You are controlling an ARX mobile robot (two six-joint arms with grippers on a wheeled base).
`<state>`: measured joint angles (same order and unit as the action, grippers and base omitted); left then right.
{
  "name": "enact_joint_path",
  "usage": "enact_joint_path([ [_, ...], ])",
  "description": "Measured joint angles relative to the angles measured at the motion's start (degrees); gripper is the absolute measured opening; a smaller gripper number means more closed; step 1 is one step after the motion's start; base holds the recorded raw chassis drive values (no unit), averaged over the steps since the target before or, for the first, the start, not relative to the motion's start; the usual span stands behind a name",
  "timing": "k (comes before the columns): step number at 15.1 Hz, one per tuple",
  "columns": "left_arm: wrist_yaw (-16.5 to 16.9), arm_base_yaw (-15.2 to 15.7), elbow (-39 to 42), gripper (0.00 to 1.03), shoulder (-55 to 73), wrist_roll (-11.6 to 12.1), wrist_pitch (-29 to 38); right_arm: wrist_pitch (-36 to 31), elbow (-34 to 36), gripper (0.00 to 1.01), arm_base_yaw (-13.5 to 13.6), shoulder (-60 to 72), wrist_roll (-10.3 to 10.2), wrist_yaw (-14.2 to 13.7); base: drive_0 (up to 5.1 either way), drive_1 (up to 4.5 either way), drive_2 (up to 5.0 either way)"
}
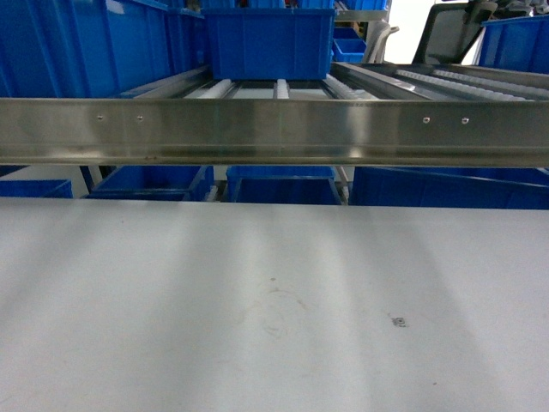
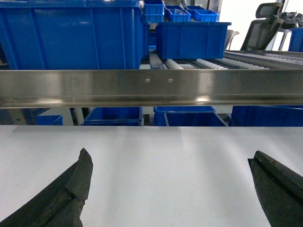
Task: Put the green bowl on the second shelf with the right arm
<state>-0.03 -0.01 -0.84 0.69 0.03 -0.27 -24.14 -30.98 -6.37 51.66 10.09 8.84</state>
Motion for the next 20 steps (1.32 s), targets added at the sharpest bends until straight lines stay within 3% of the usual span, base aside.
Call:
enact_joint_path([
  [20,0.02,0.0,0.0,0.98,0.0,0.0,0.0,0.09,0.11,0.02,0.0,0.0,-0.02,0.0,-4.8,1.41,3.4],
])
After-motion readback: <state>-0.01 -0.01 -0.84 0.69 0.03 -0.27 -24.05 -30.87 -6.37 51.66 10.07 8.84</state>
